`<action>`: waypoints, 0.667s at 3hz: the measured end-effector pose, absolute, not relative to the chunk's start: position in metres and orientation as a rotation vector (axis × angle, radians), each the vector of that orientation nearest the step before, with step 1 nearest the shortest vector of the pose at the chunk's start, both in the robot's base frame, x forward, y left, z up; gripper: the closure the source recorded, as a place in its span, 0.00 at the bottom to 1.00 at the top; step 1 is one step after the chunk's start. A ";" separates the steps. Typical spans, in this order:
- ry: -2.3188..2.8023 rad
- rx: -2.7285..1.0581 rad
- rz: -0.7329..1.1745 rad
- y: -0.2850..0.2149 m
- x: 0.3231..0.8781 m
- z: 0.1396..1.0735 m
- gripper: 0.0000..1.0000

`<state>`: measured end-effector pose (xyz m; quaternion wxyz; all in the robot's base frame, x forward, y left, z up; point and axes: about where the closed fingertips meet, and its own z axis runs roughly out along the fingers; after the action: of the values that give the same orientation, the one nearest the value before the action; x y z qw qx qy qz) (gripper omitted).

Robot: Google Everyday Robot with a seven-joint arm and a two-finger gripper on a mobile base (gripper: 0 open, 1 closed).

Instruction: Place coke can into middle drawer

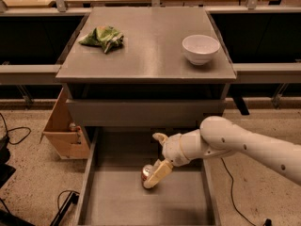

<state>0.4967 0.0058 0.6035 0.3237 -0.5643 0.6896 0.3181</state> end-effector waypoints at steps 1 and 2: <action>1.888 -1.533 0.717 -0.010 0.482 0.656 0.00; 1.967 -1.550 0.558 -0.015 0.466 0.702 0.00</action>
Offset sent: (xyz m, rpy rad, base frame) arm -0.0511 -0.0353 0.2134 -0.4435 -0.1893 -0.2038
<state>0.4660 -0.0150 0.7018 0.2840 -0.5793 0.7350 0.2086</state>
